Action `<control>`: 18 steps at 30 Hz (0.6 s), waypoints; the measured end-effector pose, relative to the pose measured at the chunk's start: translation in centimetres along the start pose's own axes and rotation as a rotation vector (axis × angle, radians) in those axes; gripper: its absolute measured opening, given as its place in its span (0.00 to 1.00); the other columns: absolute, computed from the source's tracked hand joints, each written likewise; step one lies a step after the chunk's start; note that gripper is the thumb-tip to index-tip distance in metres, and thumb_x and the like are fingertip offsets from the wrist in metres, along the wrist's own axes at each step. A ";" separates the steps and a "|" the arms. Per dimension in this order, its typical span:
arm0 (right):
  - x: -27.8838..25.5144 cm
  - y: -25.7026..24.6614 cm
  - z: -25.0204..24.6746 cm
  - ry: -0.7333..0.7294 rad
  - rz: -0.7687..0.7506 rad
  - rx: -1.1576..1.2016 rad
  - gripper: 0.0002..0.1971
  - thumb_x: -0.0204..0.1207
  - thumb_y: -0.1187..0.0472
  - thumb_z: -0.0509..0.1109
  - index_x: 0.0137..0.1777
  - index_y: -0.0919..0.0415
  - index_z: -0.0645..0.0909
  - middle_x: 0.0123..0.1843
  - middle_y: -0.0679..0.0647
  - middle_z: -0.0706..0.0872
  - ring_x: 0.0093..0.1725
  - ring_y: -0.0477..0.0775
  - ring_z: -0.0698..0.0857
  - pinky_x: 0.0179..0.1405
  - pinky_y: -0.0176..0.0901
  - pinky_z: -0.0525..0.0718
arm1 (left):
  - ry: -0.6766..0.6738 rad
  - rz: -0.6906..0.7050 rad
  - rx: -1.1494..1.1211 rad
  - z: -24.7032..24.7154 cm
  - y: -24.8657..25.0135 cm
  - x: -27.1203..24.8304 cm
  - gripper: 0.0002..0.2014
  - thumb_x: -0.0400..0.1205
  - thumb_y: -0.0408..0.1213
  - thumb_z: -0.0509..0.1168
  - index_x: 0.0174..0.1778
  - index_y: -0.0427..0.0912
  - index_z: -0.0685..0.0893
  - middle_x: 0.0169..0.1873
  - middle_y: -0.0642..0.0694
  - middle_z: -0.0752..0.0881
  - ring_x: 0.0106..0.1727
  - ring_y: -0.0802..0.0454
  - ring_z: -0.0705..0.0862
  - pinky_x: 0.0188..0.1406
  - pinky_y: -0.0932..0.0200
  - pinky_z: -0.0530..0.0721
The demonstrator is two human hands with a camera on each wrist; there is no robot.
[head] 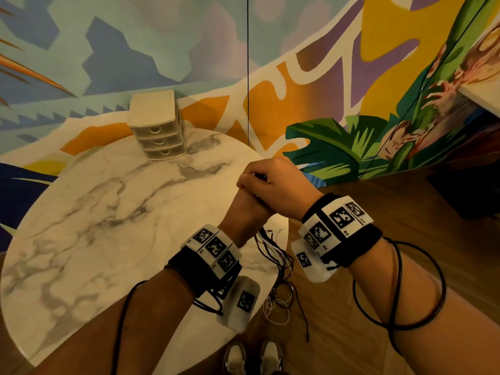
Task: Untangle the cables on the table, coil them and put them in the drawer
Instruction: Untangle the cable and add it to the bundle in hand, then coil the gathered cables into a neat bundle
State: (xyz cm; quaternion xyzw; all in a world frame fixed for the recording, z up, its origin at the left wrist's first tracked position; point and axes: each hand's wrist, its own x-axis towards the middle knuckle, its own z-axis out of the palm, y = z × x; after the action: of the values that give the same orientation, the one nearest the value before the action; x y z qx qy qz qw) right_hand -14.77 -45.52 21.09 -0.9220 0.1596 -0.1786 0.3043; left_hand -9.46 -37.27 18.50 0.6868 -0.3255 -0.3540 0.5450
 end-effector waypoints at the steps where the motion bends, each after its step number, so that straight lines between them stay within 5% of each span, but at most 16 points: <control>1: -0.1 -0.1 0.1 0.003 0.010 0.076 0.13 0.80 0.58 0.62 0.41 0.57 0.88 0.40 0.52 0.89 0.40 0.49 0.84 0.45 0.49 0.82 | 0.001 -0.018 -0.017 0.0 -0.2 0.3 0.18 0.75 0.15 0.63 0.61 0.25 0.76 0.40 0.47 0.80 0.34 0.62 0.77 0.30 0.73 0.74; 3: 0.3 0.6 0.1 0.035 0.125 0.335 0.15 0.81 0.64 0.58 0.45 0.63 0.87 0.42 0.55 0.90 0.42 0.47 0.85 0.47 0.42 0.83 | 0.038 -0.028 -0.065 0.0 -0.3 0.6 0.05 0.76 0.18 0.63 0.46 0.27 0.80 0.24 0.53 0.76 0.24 0.60 0.73 0.22 0.69 0.71; 5: 0.6 2.2 0.1 0.108 0.331 0.741 0.16 0.82 0.68 0.53 0.51 0.63 0.85 0.41 0.49 0.90 0.43 0.45 0.87 0.48 0.36 0.84 | 0.089 -0.062 -0.204 -0.6 -0.4 1.3 0.11 0.77 0.20 0.64 0.34 0.40 0.79 0.17 0.54 0.71 0.18 0.57 0.67 0.18 0.64 0.66; 7: -0.2 3.3 0.6 0.106 0.436 0.898 0.16 0.77 0.73 0.55 0.53 0.60 0.83 0.42 0.48 0.88 0.44 0.46 0.87 0.53 0.38 0.85 | 0.099 -0.082 -0.327 -1.3 -0.2 2.0 0.14 0.78 0.22 0.64 0.30 0.43 0.76 0.16 0.52 0.69 0.16 0.58 0.64 0.16 0.65 0.62; 11: -3.1 2.6 5.1 -0.090 0.388 0.593 0.05 0.76 0.67 0.66 0.47 0.67 0.82 0.42 0.62 0.87 0.43 0.57 0.85 0.53 0.55 0.84 | 0.092 -0.047 -0.468 -1.1 1.6 3.2 0.20 0.80 0.25 0.63 0.24 0.44 0.67 0.13 0.52 0.63 0.14 0.56 0.59 0.17 0.64 0.58; 14: -2.5 2.6 6.7 0.133 0.473 0.486 0.15 0.79 0.59 0.64 0.33 0.66 0.77 0.30 0.63 0.79 0.31 0.56 0.73 0.34 0.54 0.74 | 0.099 -0.044 -0.570 -0.5 2.6 3.3 0.19 0.81 0.30 0.65 0.25 0.44 0.69 0.13 0.52 0.65 0.17 0.56 0.63 0.26 0.58 0.63; 18: -2.9 2.9 6.8 0.187 0.506 0.326 0.13 0.81 0.58 0.63 0.35 0.58 0.81 0.33 0.57 0.84 0.33 0.56 0.79 0.34 0.49 0.76 | 0.145 -0.098 -0.506 0.1 1.8 3.1 0.17 0.78 0.36 0.71 0.24 0.43 0.73 0.15 0.50 0.70 0.23 0.51 0.73 0.42 0.50 0.76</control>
State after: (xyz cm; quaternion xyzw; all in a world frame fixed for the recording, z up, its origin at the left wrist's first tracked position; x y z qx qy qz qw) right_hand -14.98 -43.13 13.53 -0.7716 0.3804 -0.2046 0.4670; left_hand -7.94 -40.27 19.87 0.5674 -0.1528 -0.3999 0.7034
